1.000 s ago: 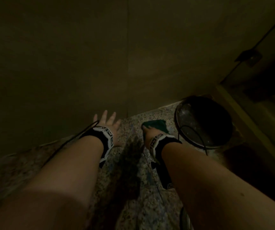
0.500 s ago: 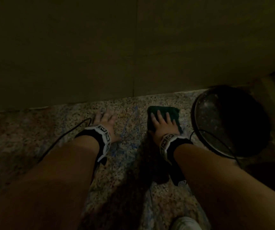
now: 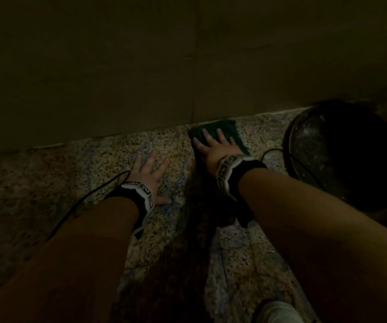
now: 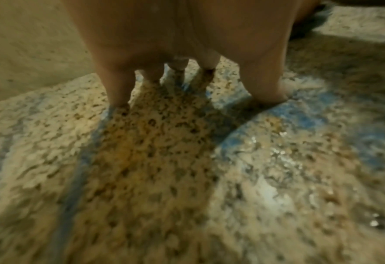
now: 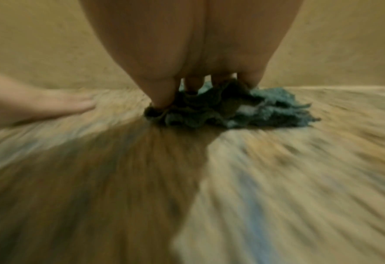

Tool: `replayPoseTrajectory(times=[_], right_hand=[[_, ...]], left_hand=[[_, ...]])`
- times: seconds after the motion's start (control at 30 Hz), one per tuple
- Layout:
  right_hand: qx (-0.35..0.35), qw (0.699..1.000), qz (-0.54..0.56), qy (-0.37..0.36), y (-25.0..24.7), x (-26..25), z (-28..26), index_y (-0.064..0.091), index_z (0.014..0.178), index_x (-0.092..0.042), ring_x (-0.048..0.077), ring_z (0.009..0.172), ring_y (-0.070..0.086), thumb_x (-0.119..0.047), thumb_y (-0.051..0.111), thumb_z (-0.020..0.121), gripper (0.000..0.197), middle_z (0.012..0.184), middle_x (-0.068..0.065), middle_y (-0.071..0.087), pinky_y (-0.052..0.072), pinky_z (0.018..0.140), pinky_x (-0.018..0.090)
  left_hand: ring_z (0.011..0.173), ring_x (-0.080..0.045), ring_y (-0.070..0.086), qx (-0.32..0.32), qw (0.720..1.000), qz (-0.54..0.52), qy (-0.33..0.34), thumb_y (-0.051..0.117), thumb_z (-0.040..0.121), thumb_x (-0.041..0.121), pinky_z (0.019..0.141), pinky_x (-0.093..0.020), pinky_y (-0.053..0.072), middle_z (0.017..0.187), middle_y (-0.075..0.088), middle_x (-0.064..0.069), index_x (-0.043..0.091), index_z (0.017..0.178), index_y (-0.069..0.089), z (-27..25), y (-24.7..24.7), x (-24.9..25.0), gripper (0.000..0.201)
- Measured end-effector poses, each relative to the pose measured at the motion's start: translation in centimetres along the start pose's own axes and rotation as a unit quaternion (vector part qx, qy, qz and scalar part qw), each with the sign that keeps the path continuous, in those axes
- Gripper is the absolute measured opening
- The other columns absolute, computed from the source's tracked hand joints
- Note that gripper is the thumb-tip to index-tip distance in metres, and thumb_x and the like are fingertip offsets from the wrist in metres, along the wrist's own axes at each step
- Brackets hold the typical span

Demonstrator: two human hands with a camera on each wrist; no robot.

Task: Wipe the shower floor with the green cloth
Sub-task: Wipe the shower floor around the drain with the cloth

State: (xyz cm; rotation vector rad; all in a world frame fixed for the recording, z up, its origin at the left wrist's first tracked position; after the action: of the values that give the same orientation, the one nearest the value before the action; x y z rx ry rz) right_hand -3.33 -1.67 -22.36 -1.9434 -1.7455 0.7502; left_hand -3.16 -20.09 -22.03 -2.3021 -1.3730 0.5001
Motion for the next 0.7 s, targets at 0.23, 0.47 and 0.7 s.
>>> replayPoseTrajectory(times=[0.23,0.47,0.7], right_hand=[[-0.008,1.000,-0.009,0.002,1.1,-1.4,-1.2,-0.011,0.149,-0.038,0.030,0.143,-0.020,-0.014,0.040,0.099,0.075,0.156,-0.008,-0.024,-0.001,0.117,0.051],[-0.028,0.999,-0.023,-0.040,4.6,-2.8,-3.4,-0.011,0.149,-0.038,0.029,0.142,-0.023,-0.010,0.045,0.096,0.082,0.155,-0.009,-0.026,-0.003,0.117,0.051],[-0.006,0.999,-0.019,-0.037,0.0,-3.8,-0.5,-0.005,0.151,-0.036,0.030,0.144,-0.019,-0.009,0.048,0.094,0.082,0.157,-0.006,-0.021,-0.002,0.117,0.053]], left_hand=[[0.143,-0.033,-0.018,-0.030,0.999,0.028,0.035,0.050,0.083,0.067,0.114,-0.049,0.014,0.150,-0.035,0.005,0.040,0.144,-0.023,-0.3,-0.9,-1.0,0.099],[0.143,-0.031,-0.017,-0.027,0.994,0.099,0.045,0.048,0.087,0.063,0.114,-0.048,0.015,0.152,-0.033,0.003,0.038,0.147,-0.018,-1.0,-1.3,-1.8,0.092],[0.142,-0.032,-0.021,-0.024,0.996,0.083,0.034,0.045,0.087,0.063,0.114,-0.051,0.013,0.150,-0.035,0.003,0.036,0.145,-0.022,-0.8,-0.4,-1.6,0.093]])
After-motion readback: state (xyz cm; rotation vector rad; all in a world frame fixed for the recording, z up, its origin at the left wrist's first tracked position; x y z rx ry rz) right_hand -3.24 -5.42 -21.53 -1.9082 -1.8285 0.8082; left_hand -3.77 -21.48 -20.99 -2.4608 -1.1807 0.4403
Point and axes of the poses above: each hand's wrist, its own z-axis towards the middle knuckle, its own y-axis out of the palm, x = y × z, the point moved 2 cm from there along z, towards the middle knuckle
